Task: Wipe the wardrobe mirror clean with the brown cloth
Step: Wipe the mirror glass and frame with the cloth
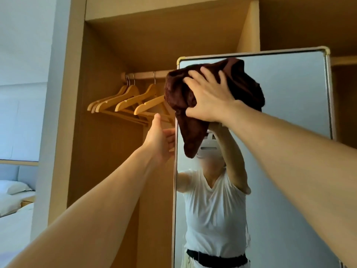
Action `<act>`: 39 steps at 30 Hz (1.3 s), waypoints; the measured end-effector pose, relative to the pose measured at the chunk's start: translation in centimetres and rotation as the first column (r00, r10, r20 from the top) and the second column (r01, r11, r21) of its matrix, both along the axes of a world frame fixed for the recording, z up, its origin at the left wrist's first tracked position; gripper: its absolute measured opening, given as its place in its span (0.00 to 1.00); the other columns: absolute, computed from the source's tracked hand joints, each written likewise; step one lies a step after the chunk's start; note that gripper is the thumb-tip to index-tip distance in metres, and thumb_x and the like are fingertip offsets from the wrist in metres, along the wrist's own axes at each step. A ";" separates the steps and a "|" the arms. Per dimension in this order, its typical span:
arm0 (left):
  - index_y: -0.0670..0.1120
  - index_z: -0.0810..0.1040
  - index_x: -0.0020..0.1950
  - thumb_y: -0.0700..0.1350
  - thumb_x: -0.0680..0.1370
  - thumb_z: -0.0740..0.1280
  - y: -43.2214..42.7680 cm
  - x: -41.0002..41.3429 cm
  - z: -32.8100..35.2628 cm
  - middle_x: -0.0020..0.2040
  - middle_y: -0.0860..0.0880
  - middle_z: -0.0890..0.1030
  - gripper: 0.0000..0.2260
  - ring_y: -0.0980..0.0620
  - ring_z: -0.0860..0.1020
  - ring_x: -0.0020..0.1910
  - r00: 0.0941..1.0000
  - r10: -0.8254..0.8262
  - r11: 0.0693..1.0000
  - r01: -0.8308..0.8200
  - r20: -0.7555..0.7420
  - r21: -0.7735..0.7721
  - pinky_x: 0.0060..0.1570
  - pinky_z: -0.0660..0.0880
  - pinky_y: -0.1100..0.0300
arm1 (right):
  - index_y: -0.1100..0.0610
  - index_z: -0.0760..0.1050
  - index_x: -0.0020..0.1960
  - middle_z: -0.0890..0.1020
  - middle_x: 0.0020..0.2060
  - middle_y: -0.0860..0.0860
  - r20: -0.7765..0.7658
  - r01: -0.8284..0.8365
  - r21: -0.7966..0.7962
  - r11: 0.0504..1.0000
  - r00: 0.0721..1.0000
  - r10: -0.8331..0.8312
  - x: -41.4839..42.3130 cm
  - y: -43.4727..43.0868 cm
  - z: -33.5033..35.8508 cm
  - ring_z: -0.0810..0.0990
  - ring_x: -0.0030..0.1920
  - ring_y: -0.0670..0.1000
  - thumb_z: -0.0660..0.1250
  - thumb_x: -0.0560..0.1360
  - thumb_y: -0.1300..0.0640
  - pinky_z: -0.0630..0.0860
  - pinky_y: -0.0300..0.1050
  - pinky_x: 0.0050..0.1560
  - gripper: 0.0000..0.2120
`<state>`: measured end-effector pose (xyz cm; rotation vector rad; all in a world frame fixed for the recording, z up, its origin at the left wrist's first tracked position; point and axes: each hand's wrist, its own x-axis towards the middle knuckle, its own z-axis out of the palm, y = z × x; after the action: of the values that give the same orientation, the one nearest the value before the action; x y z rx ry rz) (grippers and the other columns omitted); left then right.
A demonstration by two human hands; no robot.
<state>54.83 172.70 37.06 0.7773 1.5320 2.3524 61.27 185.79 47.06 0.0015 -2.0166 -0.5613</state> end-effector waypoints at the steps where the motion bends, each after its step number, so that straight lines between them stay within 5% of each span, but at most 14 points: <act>1: 0.40 0.80 0.53 0.69 0.77 0.46 -0.1 -0.1 0.0 0.45 0.43 0.85 0.37 0.46 0.81 0.50 1.000 -0.019 1.000 0.019 0.010 0.002 0.43 0.73 0.51 | 0.50 0.55 0.75 0.53 0.76 0.51 -0.034 0.004 0.013 1.000 0.999 -0.003 -0.2 0.0 -0.9 0.46 0.76 0.57 0.64 0.67 0.40 0.42 0.67 0.71 0.40; 6: 0.45 0.76 0.64 0.70 0.76 0.48 -0.2 -0.5 -0.1 0.59 0.43 0.81 0.35 0.43 0.77 0.59 0.995 -0.098 0.994 0.097 0.026 0.058 0.59 0.72 0.46 | 0.48 0.65 0.71 0.60 0.74 0.53 -0.103 -0.049 0.088 0.995 0.993 0.058 -0.2 0.1 -10.3 0.51 0.74 0.59 0.64 0.66 0.39 0.42 0.65 0.70 0.34; 10: 0.43 0.78 0.57 0.70 0.75 0.52 -0.2 -0.1 0.4 0.55 0.42 0.81 0.33 0.42 0.79 0.55 0.998 -0.024 0.996 0.029 0.061 -0.081 0.50 0.75 0.47 | 0.49 0.69 0.68 0.65 0.72 0.54 0.032 -0.077 0.179 0.981 0.997 0.072 0.5 0.7 -17.0 0.55 0.74 0.59 0.63 0.67 0.40 0.41 0.63 0.72 0.31; 15: 0.43 0.77 0.53 0.67 0.77 0.53 0.3 0.2 0.7 0.54 0.42 0.81 0.29 0.43 0.78 0.55 1.000 0.014 0.994 -0.014 -0.003 -0.110 0.55 0.73 0.48 | 0.49 0.65 0.71 0.61 0.74 0.52 0.172 -0.101 0.355 0.930 0.984 0.041 1.2 2.7 -13.0 0.50 0.75 0.57 0.63 0.66 0.38 0.37 0.60 0.70 0.36; 21: 0.42 0.77 0.61 0.68 0.78 0.47 0.0 -0.7 0.2 0.57 0.43 0.81 0.34 0.46 0.78 0.56 0.997 -0.071 0.997 0.069 -0.040 -0.046 0.51 0.74 0.50 | 0.47 0.58 0.73 0.55 0.75 0.51 -0.054 0.026 0.068 0.997 0.998 -0.023 -0.3 1.3 -4.0 0.48 0.75 0.57 0.60 0.66 0.37 0.42 0.65 0.71 0.38; 25: 0.42 0.74 0.66 0.68 0.78 0.47 -0.5 -0.5 0.2 0.60 0.43 0.80 0.35 0.44 0.76 0.60 0.992 -0.119 0.993 0.118 -0.041 -0.032 0.64 0.69 0.46 | 0.49 0.62 0.72 0.60 0.74 0.54 -0.202 0.004 0.001 1.000 0.979 -0.004 -0.9 0.5 -7.8 0.52 0.74 0.59 0.59 0.67 0.37 0.43 0.65 0.71 0.36; 29: 0.41 0.78 0.58 0.68 0.77 0.50 -0.7 0.3 0.5 0.53 0.41 0.83 0.34 0.43 0.81 0.52 0.996 -0.090 0.995 0.090 0.000 -0.038 0.51 0.76 0.49 | 0.52 0.69 0.69 0.66 0.71 0.56 -0.140 -0.049 0.089 0.995 0.988 0.061 0.0 0.6 -16.6 0.58 0.73 0.61 0.64 0.64 0.40 0.47 0.66 0.71 0.35; 34: 0.40 0.74 0.55 0.66 0.78 0.51 -0.1 0.5 0.6 0.56 0.44 0.80 0.30 0.47 0.77 0.56 0.997 -0.005 0.994 -0.003 -0.072 -0.110 0.54 0.72 0.52 | 0.52 0.70 0.69 0.66 0.72 0.55 0.256 -0.153 0.370 0.916 0.965 0.057 2.8 3.2 -22.2 0.58 0.74 0.61 0.66 0.65 0.40 0.48 0.67 0.71 0.35; 36: 0.41 0.74 0.54 0.65 0.78 0.53 0.2 0.1 0.6 0.54 0.43 0.79 0.28 0.46 0.75 0.52 0.997 0.009 0.995 -0.017 -0.081 -0.101 0.51 0.69 0.52 | 0.54 0.71 0.68 0.67 0.71 0.56 0.259 -0.148 0.403 0.903 0.965 0.042 3.0 3.8 -19.5 0.59 0.73 0.62 0.69 0.63 0.41 0.48 0.67 0.69 0.36; 39: 0.42 0.75 0.53 0.64 0.79 0.54 0.4 -0.4 0.5 0.45 0.44 0.80 0.25 0.47 0.75 0.44 0.994 0.040 0.994 -0.049 -0.098 -0.097 0.45 0.68 0.54 | 0.53 0.67 0.71 0.63 0.74 0.55 0.061 0.000 0.256 0.967 0.998 -0.016 2.9 4.2 -13.3 0.55 0.75 0.60 0.68 0.64 0.41 0.46 0.66 0.70 0.38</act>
<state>54.39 173.10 37.54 0.8516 1.7083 2.2795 64.20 190.00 33.78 0.1694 -1.9919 -0.8324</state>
